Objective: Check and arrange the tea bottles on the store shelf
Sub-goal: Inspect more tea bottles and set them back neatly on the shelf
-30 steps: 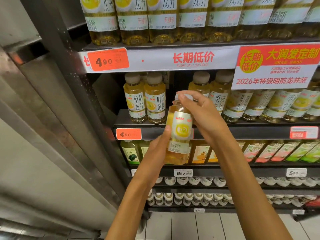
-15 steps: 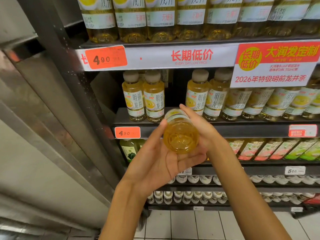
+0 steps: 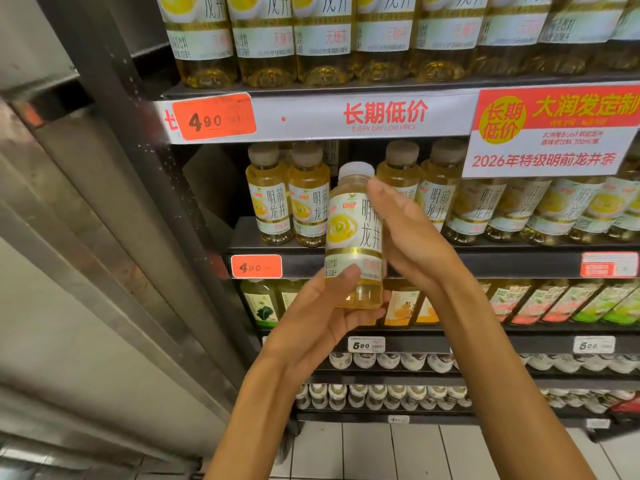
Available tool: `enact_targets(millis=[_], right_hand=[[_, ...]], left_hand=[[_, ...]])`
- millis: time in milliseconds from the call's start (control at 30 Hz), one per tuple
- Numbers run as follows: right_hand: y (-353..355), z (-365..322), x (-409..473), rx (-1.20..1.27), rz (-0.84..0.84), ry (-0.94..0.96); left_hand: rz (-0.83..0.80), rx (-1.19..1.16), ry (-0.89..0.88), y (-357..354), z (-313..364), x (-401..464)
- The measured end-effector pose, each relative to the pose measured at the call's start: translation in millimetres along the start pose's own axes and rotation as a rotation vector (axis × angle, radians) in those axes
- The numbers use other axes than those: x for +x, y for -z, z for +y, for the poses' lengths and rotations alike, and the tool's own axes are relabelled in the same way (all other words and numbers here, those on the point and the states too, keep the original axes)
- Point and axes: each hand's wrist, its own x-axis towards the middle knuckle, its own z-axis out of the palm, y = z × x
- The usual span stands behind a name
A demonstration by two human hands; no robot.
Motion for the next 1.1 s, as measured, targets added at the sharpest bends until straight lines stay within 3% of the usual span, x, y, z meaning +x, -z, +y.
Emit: enact_targets(millis=[167,267,500,667,900,1100], right_hand=[[6.1,-7.8,-11.4,-0.107,-0.061,0.197],[3.8,-5.7,-16.5,-0.138,-0.176,0.280],[7.0,-1.3,-29.1,-0.186,-0.270,0.295],[5.0,-2.4,-29.9,-0.260,-0.245,0.300],[6.0,-1.8,-20.6,-0.240,-0.046,0.240],[3.7,5.0,-15.7,-0.260,0.088,0.323]], left_hand=[[0.111,0.487,-0.136,3.5,-1.6,6.2],[0.199,0.641,-0.233,2.8,-0.3,16.2],[0.254,0.765,-0.484,13.2,-2.7,29.8],[0.281,0.797,-0.459,16.8,-5.4,32.5],[0.219,0.650,-0.225,21.9,-17.9,28.4],[0.284,0.616,-0.326,19.5,-22.9,41.2]])
